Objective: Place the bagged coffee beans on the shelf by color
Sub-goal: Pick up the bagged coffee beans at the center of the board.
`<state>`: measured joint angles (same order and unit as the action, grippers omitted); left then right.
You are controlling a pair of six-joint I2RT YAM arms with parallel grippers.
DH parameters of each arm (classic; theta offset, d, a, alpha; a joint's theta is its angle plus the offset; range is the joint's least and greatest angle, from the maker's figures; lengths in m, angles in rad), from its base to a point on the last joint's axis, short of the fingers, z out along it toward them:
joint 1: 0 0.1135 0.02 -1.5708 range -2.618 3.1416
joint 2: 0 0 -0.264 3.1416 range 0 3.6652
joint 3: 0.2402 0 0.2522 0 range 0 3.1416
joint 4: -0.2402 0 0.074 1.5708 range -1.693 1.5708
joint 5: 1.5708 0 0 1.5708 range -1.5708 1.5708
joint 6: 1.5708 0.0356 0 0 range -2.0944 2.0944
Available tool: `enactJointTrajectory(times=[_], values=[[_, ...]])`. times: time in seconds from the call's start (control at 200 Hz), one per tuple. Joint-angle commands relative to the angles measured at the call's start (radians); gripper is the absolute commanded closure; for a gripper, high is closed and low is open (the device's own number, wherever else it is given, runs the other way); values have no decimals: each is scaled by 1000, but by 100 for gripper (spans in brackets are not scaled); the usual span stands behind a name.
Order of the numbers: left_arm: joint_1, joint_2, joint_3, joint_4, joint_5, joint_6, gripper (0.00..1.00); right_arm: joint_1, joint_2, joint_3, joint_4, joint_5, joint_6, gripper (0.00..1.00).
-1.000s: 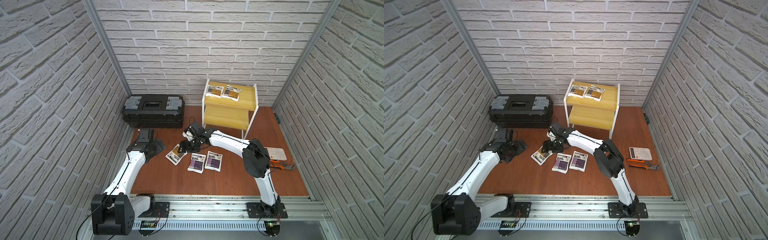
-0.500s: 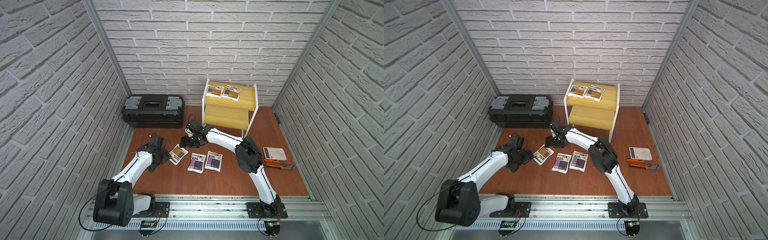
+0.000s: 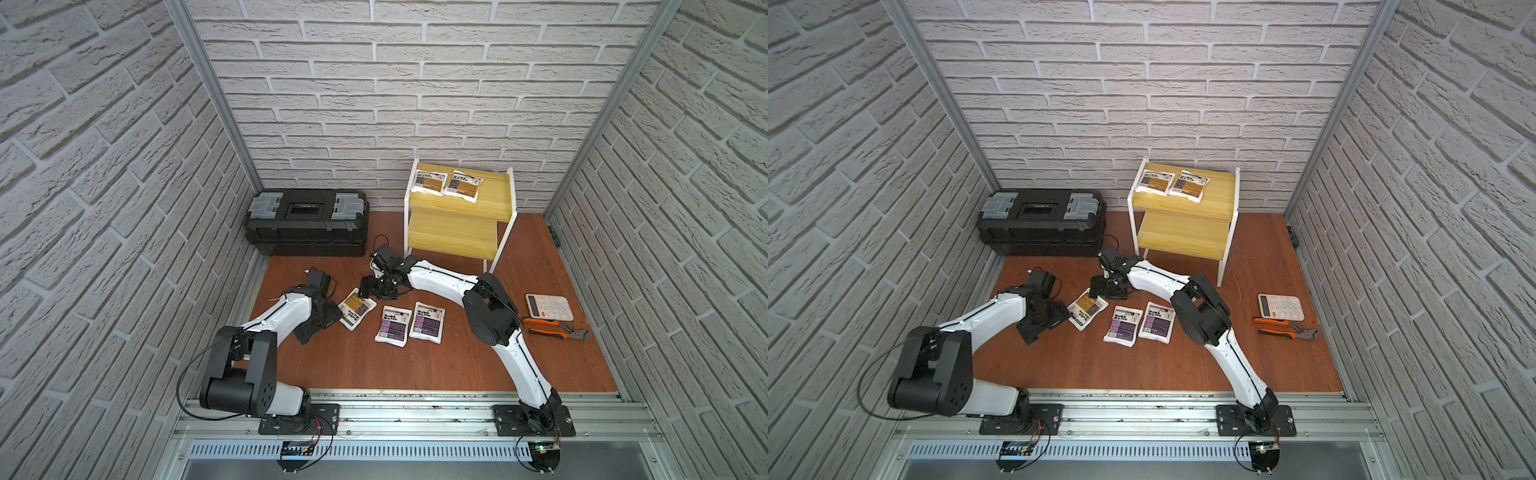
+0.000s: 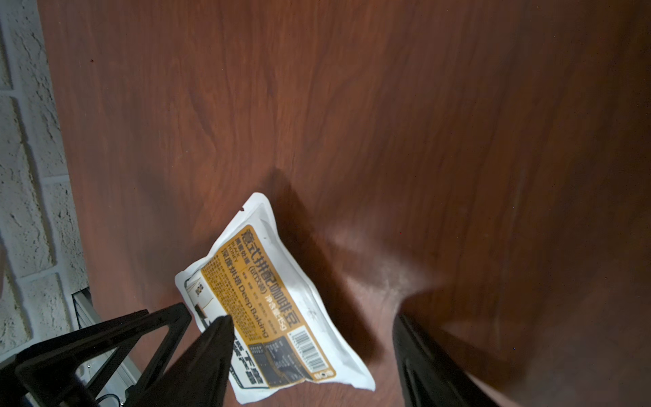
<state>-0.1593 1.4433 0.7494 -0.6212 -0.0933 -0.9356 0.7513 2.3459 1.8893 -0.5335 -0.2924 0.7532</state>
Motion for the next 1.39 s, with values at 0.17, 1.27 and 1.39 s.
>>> enactJointTrajectory(times=[0.17, 1.27, 1.39], values=[[36, 87, 84, 64, -5, 67, 1, 63, -53, -103, 77, -75, 35, 25], [84, -222, 136, -82, 52, 29, 1, 97, -318, -256, -29, -10, -100, 20], [63, -270, 56, -102, 31, -30, 1, 53, -243, -177, -32, -47, -133, 21]])
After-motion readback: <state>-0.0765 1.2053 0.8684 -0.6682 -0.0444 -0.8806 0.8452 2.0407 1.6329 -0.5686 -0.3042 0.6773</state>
